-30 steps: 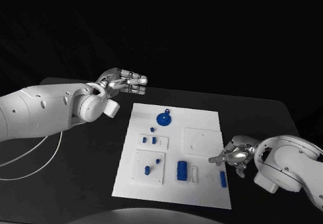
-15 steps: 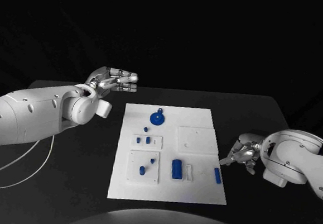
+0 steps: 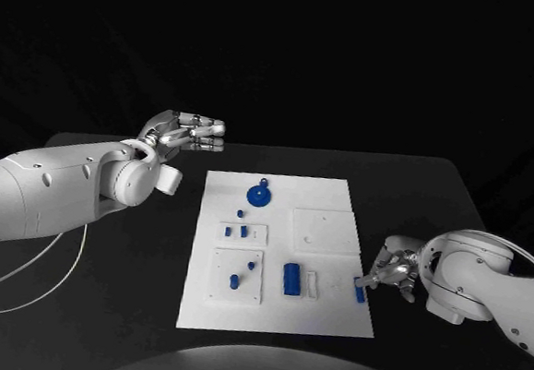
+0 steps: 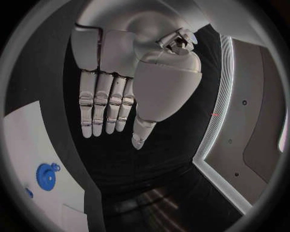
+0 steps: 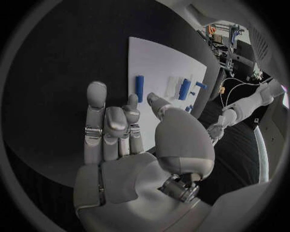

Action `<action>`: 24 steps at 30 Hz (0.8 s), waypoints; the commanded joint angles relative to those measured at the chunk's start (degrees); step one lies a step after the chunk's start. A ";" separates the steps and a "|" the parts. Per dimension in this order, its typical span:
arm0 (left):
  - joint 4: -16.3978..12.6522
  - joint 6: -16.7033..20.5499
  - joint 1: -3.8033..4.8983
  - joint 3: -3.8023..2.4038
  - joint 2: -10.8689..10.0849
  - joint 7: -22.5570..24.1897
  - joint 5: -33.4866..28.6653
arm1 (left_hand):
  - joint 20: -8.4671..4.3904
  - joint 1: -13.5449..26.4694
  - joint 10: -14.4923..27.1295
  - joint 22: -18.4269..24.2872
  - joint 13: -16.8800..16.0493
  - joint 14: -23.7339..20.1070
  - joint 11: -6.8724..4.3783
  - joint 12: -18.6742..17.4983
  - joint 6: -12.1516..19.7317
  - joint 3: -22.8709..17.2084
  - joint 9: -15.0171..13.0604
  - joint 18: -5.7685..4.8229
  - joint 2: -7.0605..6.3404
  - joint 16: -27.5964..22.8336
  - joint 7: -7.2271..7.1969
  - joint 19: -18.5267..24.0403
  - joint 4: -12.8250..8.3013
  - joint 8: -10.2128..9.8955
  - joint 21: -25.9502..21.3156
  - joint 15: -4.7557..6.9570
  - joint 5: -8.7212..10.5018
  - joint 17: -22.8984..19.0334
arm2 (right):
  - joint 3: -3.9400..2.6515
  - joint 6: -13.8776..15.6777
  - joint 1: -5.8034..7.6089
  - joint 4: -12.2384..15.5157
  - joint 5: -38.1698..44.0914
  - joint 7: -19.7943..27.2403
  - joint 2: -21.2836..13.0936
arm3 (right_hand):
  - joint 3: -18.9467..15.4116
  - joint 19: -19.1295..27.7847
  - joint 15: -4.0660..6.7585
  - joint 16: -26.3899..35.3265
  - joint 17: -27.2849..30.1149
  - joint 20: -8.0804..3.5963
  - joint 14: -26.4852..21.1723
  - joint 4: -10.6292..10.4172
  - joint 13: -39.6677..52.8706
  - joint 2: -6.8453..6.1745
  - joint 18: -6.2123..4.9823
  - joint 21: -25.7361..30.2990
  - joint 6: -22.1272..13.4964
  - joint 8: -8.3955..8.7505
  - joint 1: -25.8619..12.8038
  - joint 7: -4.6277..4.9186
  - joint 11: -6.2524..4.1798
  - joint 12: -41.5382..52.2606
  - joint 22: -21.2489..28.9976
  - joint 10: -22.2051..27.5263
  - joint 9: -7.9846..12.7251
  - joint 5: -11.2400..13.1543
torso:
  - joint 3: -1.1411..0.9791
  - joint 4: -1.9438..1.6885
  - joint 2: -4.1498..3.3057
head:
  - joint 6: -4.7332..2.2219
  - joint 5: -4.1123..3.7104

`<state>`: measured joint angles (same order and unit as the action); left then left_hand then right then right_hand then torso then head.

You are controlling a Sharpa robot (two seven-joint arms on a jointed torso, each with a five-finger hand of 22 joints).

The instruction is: Assemble the parts on the task board

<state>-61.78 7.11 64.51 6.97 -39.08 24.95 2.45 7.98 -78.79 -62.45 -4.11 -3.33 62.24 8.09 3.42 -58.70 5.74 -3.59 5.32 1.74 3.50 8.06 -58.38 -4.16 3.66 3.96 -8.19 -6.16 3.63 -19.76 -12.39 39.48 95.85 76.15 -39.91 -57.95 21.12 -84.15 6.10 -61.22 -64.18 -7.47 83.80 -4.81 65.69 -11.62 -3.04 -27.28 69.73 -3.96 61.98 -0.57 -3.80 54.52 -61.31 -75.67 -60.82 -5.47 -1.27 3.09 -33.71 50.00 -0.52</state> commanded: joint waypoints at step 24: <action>-0.34 -0.61 0.02 -0.02 -0.24 -0.42 -0.47 | -0.01 0.19 0.82 0.06 -0.03 -0.32 0.45 -0.02 4.34 -0.03 0.13 -0.84 -0.09 -0.03 0.19 0.11 0.16 -0.09 0.05 -0.30 0.65 -0.01 | 0.39 2.91 -3.06 -0.42 10.02 -1.90 2.33 | 7.59 -2.10 0.31 0.54 0.25 -0.27 -0.05 1.94 -0.63 -1.19 0.16 0.23 -0.97 0.30 -2.77 0.14 -0.11 -0.65 -0.04 0.72 3.97 2.52 | 0.00 0.02 0.01 | 0.00 0.61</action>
<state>-61.94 7.07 64.51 6.99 -39.32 24.58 2.39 7.98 -78.79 -62.03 -4.11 -3.33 62.03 8.51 3.42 -54.63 5.75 -3.53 5.32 1.74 3.50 8.26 -58.37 -4.19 3.66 3.96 -8.40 -5.71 3.63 -19.45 -10.44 36.62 95.58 82.61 -39.96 -55.79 28.38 -84.14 6.11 -60.94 -63.98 -7.47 83.80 -2.92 65.12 -12.89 -3.03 -27.28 69.24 -3.87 59.63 -0.48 -4.00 54.18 -61.37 -75.46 -57.73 -3.32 -1.30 3.13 -33.70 50.00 -0.02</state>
